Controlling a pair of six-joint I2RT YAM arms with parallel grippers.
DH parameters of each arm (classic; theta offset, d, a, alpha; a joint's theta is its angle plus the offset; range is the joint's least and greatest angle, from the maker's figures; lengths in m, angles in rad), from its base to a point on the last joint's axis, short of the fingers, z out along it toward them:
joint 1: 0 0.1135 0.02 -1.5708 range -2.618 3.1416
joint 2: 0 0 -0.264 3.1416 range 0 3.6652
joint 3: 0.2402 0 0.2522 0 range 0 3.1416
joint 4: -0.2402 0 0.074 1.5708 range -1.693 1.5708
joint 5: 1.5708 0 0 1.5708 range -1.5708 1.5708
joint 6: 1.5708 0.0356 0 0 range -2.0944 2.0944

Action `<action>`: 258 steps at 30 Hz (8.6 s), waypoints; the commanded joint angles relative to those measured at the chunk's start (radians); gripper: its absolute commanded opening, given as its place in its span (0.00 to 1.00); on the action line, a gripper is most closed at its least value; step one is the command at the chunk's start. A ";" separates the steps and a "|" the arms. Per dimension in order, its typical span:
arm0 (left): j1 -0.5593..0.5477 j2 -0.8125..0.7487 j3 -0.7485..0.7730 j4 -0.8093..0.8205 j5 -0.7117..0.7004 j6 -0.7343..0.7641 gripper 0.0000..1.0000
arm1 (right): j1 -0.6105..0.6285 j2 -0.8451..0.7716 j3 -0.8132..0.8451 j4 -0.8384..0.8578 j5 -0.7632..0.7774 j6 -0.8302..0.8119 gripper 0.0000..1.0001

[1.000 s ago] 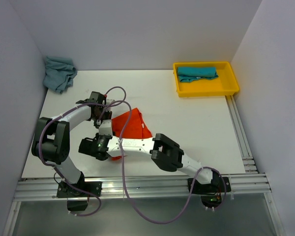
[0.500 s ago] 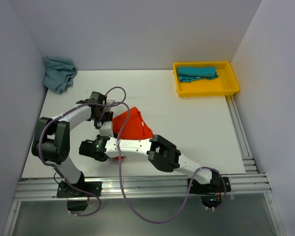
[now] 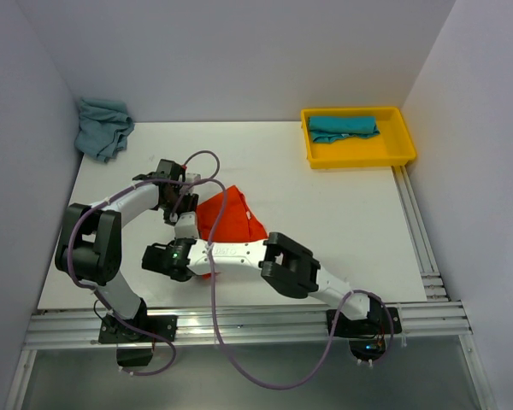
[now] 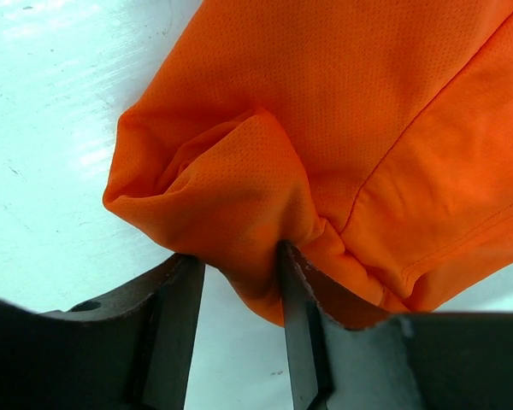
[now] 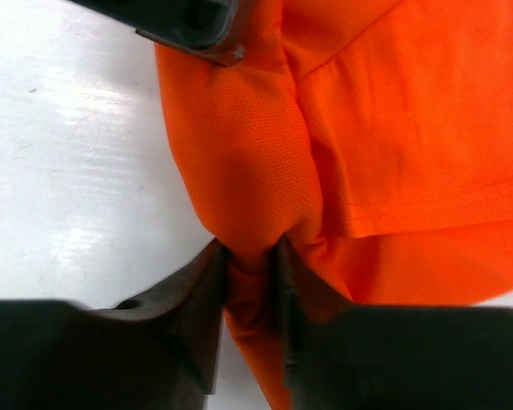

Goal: Roll the t-shirts
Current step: Roll the tshirt

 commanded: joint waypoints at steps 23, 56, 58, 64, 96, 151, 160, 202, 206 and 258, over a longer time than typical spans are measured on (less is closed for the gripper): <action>0.048 -0.163 0.005 0.036 0.034 0.003 0.53 | -0.171 -0.374 -1.165 1.767 -0.671 0.565 0.10; 0.007 0.000 0.005 -0.003 -0.040 0.016 0.34 | -0.157 -0.378 -1.256 1.723 -0.575 0.752 0.44; 0.001 0.006 0.003 -0.002 -0.058 0.014 0.33 | -0.157 -0.425 -1.220 1.616 -0.561 0.699 0.50; -0.008 0.009 0.005 -0.002 -0.071 0.013 0.32 | -0.148 -0.516 -1.116 1.241 -0.497 0.576 0.54; -0.012 0.000 0.005 -0.008 -0.054 0.016 0.33 | -0.081 -0.200 -0.240 0.309 -0.125 0.034 0.43; -0.016 0.003 0.012 -0.017 -0.039 0.020 0.39 | 0.033 0.102 0.054 -0.262 -0.074 0.031 0.46; -0.016 -0.048 0.012 -0.013 -0.016 0.025 0.49 | 0.027 -0.051 -0.123 0.015 -0.199 -0.039 0.11; 0.031 -0.118 -0.003 -0.006 0.076 0.034 0.55 | -0.189 -0.426 -1.358 1.920 -0.567 0.807 0.01; 0.012 -0.127 -0.008 0.000 0.070 0.068 0.55 | -0.200 -0.426 -1.316 1.845 -0.596 0.757 0.01; -0.094 -0.045 0.017 0.072 -0.204 0.052 0.51 | -0.260 -0.492 -0.970 1.095 -0.559 0.351 0.11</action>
